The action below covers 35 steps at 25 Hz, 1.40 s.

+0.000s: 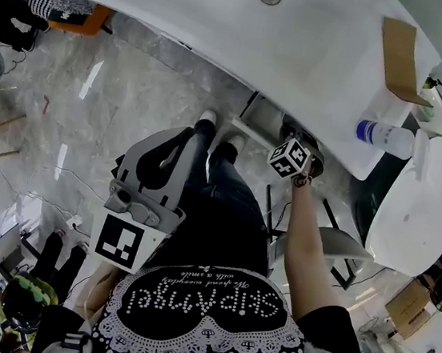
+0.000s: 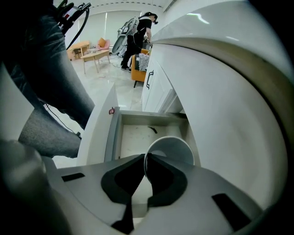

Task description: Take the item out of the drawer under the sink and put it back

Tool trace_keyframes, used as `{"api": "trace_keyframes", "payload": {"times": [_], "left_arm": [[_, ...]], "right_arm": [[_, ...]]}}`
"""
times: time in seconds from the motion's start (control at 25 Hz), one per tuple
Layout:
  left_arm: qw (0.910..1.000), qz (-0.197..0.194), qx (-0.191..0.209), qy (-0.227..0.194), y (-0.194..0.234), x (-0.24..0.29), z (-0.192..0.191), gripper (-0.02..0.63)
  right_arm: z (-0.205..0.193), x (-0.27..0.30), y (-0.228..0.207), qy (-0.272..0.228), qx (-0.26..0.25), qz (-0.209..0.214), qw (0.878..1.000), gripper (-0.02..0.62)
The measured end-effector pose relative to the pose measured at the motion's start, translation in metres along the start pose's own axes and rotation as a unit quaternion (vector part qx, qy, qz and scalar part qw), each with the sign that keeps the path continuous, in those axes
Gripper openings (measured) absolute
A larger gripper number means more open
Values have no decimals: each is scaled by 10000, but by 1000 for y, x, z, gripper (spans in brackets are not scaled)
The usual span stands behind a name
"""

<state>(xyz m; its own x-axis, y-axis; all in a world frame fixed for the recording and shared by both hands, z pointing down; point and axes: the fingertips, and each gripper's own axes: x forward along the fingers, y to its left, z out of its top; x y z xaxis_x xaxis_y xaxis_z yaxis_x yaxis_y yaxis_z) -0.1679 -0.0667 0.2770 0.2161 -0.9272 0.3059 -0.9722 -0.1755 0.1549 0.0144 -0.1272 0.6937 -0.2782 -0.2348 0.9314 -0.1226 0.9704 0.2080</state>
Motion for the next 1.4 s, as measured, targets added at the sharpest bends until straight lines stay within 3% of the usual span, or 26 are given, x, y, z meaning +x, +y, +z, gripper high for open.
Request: {"api": "trace_keyframes", "payload": {"times": [1.4], "left_arm": [[9986, -437, -26, -296, -26, -11, 4, 3]], "right_arm": [[18, -57, 2, -492, 338, -682, 9959, 28]]}}
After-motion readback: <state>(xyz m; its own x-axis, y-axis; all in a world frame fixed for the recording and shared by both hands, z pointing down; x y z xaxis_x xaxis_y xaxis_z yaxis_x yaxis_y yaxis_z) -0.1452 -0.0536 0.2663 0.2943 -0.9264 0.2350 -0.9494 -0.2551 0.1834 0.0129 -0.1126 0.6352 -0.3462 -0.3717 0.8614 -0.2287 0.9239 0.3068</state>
